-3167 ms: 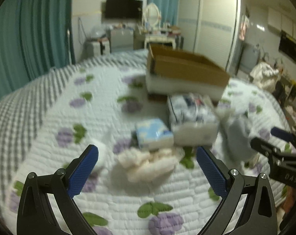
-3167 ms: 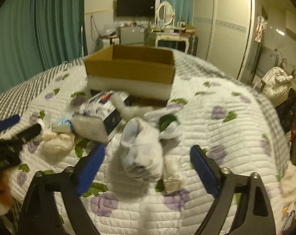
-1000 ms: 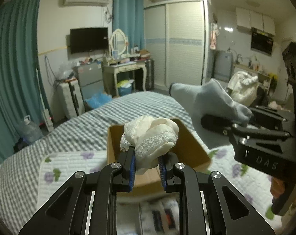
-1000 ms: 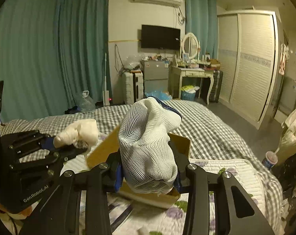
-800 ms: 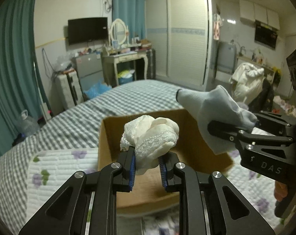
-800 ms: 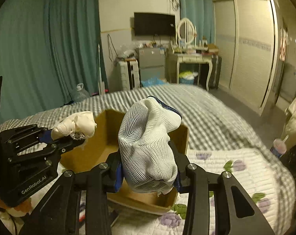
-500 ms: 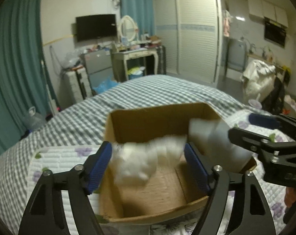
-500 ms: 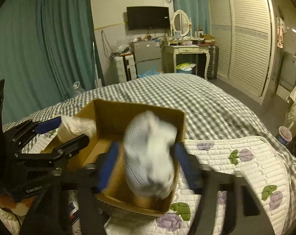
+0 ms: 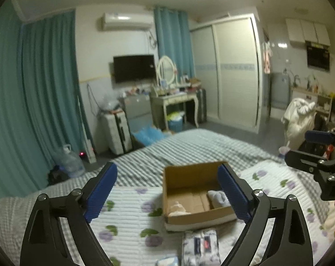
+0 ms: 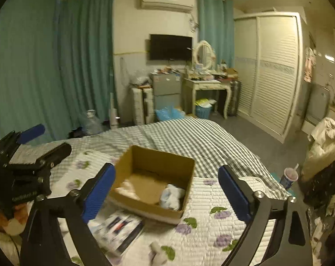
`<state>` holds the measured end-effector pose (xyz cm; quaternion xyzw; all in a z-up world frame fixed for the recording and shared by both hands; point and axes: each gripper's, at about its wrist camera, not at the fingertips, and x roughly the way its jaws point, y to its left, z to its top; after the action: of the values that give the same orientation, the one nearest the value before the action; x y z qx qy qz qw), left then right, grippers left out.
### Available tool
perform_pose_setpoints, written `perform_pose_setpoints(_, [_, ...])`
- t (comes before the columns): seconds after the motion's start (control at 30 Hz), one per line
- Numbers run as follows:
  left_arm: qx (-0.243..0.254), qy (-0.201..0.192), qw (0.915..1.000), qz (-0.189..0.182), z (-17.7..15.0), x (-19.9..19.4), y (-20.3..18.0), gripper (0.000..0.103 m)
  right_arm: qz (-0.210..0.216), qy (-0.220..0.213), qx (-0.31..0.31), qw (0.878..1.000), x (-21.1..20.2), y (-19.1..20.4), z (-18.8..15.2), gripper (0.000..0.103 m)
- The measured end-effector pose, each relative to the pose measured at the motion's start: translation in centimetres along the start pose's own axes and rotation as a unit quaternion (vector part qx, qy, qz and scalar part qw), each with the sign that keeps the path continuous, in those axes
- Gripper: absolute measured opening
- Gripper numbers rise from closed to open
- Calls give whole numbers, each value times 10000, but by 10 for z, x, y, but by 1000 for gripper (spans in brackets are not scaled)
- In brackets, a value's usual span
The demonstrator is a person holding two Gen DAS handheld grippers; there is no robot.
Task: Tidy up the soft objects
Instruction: 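Drop the socks and cloth into the cardboard box with both tools, then grasp the pipe-cleaner figure with the right tool while the left grasps the white cloth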
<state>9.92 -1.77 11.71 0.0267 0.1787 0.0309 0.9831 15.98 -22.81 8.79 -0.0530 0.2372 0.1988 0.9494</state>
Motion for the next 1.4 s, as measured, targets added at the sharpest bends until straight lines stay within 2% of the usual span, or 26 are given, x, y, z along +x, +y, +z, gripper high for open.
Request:
perform_pose_setpoints(0.17, [-56,86,9998,139,-8,-44,12,94,73,-29,-330,9994,-59,16,-7,97])
perform_pose_setpoints(0.33, [-200,418,9984,325,-47,-50,17,94,44,211,-567,9982,-72,19,-44,97])
perform_pose_setpoints(0.53, [-453,904,9938,459,-104,-36,-3,94,132,1025,-844,9911,-24,8,-111,97])
perform_pose_setpoints(0.57, [-527,1177,9897,623,-116,-23,-11,94,167,1217,-893,9884,-11,4,-123,97])
perform_pose_setpoints(0.73, [-627,1479,9841,758,-152,-4,-42,94,424,1973,-1052,9738,39,-13,-183,97])
perform_pose_setpoints(0.8, [-697,1615,9819,700,-166,10,-60,94,485,2182,-1154,9678,51,-21,-202,96])
perform_pose_setpoints(0.93, [-788,1924,9761,639,-191,32,-86,94,685,2690,-1135,9540,79,-40,-234,80])
perform_pose_setpoints(0.97, [-788,1985,9749,631,-195,36,-92,94,711,2747,-1108,9525,85,-44,-240,79])
perform_pose_setpoints(1.03, [-782,2137,9719,598,-208,46,-105,94,838,2835,-1008,9500,92,-51,-247,66])
perform_pose_setpoints(1.07, [-781,2200,9706,588,-212,50,-110,94,919,2878,-970,9483,95,-53,-250,64])
perform_pose_setpoints(1.2, [-754,2355,9673,562,-222,60,-128,94,1143,2893,-880,9463,102,-57,-257,55])
perform_pose_setpoints(1.33, [-682,2424,9666,486,-229,61,-145,93,1197,2756,-813,9503,95,-62,-256,44])
perform_pose_setpoints(1.4, [-616,2397,9679,439,-231,58,-153,92,1209,2674,-744,9531,89,-67,-254,42])
